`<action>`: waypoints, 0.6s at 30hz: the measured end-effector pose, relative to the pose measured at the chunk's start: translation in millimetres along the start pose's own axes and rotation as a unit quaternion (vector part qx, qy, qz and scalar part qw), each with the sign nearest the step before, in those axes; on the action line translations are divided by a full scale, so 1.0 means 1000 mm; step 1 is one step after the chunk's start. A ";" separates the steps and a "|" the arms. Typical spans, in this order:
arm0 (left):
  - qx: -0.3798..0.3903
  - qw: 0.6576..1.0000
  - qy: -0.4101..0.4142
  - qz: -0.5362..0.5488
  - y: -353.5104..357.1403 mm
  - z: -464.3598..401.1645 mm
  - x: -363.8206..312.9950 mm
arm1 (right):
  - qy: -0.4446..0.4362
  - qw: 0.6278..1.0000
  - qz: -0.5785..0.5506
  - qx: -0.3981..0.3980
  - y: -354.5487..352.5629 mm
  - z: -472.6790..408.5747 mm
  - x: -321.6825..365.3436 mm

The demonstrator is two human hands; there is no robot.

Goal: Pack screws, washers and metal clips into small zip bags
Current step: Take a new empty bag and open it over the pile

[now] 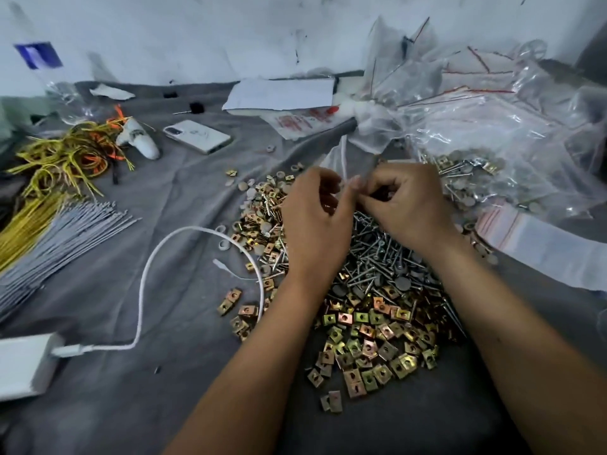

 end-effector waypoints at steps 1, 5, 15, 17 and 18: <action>-0.003 1.000 0.000 0.017 0.001 0.001 0.000 | -0.013 1.000 0.014 0.004 0.001 0.000 0.000; 0.005 0.998 -0.025 0.053 -0.001 -0.003 0.003 | -0.027 1.000 0.006 0.011 -0.001 0.001 -0.004; 0.082 0.993 -0.050 0.074 -0.005 -0.010 0.010 | -0.088 0.994 0.050 0.046 0.000 0.000 -0.006; 0.094 0.990 -0.055 0.084 -0.006 -0.011 0.011 | -0.077 0.995 0.035 0.054 0.001 0.001 -0.007; 0.100 0.989 -0.058 0.087 -0.007 -0.013 0.011 | -0.066 0.996 0.014 0.064 0.003 0.002 -0.007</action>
Point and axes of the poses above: each hand's wrist, its own z-axis away from the middle knuckle, its own y-axis out of the palm, x = y × z, the point moved 2 cm from there along -z, towards the middle knuckle, and after that the axes turned 14 degrees about x, right-handed, at the moved point
